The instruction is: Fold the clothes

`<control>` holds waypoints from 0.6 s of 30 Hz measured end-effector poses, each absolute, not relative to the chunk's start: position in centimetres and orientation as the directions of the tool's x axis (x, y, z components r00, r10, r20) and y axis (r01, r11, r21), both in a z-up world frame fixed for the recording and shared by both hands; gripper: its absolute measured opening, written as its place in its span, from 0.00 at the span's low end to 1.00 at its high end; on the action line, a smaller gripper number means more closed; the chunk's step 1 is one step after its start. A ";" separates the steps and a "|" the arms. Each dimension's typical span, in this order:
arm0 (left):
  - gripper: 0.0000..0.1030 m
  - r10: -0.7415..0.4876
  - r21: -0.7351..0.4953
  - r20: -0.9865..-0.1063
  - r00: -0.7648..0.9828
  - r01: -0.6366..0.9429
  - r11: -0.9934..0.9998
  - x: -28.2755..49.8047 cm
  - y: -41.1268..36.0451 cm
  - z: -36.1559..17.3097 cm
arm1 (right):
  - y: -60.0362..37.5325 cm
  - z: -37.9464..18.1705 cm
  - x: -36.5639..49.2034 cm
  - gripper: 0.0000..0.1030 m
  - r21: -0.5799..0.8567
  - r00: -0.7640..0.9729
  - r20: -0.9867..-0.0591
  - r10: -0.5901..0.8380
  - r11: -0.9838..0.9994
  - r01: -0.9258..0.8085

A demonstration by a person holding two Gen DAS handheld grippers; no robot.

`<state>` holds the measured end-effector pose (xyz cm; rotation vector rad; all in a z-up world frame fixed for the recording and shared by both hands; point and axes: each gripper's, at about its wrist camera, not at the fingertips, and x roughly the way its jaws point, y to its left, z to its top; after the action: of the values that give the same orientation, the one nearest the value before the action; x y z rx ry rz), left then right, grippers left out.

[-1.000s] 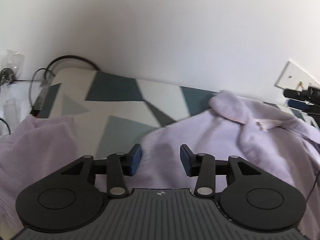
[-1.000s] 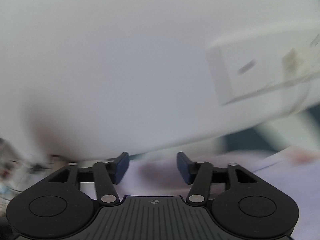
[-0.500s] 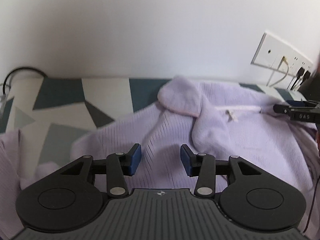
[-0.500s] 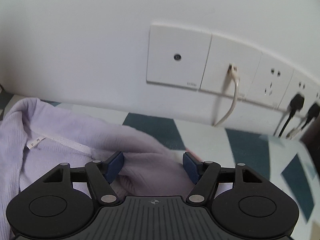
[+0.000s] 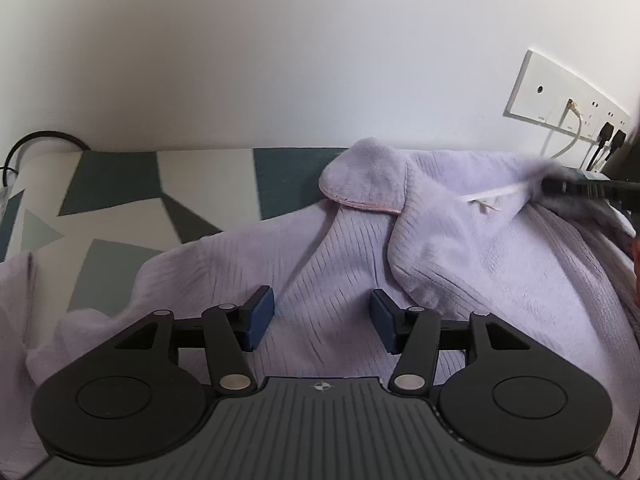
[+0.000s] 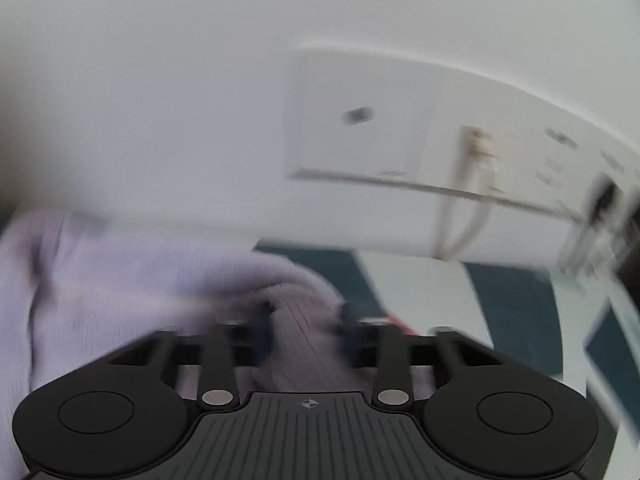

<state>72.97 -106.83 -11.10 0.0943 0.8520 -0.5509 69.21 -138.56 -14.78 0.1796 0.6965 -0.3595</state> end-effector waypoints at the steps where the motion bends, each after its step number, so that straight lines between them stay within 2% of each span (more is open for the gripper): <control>1: 0.53 -0.427 -0.145 -0.735 0.527 0.494 0.857 73.1 -107.1 -11.1 | -138.8 -14.2 69.3 0.18 0.095 0.710 -0.642 -0.290 0.888 0.449; 4: 0.56 -0.405 -0.125 -0.732 0.548 0.477 0.870 73.7 -108.1 -11.2 | -138.1 -13.1 71.1 0.16 0.167 0.708 -0.614 -0.349 0.819 0.549; 6: 0.58 -0.380 -0.095 -0.728 0.571 0.465 0.880 73.9 -108.8 -11.4 | -137.3 -13.4 73.6 0.16 0.142 0.685 -0.637 -0.354 0.819 0.556; 10: 0.62 -0.345 -0.030 -0.715 0.608 0.467 0.884 74.0 -109.9 -11.7 | -134.7 -14.7 76.8 0.18 0.011 0.626 -0.680 -0.381 0.849 0.529; 13: 0.67 -0.342 -0.008 -0.702 0.625 0.473 0.881 73.8 -110.1 -11.9 | -132.4 -15.9 77.5 0.23 -0.138 0.616 -0.642 -0.457 0.859 0.493; 15: 0.67 -0.353 -0.020 -0.703 0.617 0.479 0.878 74.0 -109.7 -11.8 | -132.3 -16.2 77.3 0.26 -0.163 0.627 -0.619 -0.473 0.858 0.487; 16: 0.67 -0.355 -0.028 -0.708 0.610 0.479 0.877 74.1 -109.5 -11.6 | -132.8 -15.9 77.1 0.29 -0.137 0.628 -0.625 -0.465 0.856 0.498; 18: 0.67 -0.346 -0.055 -0.724 0.597 0.450 0.891 74.3 -108.6 -10.9 | -133.9 -14.8 76.0 0.48 -0.064 0.637 -0.637 -0.435 0.853 0.518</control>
<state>74.26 -108.58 -10.86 0.1390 0.8086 -0.4641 75.95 -133.89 -14.80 0.1285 0.6917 -0.5457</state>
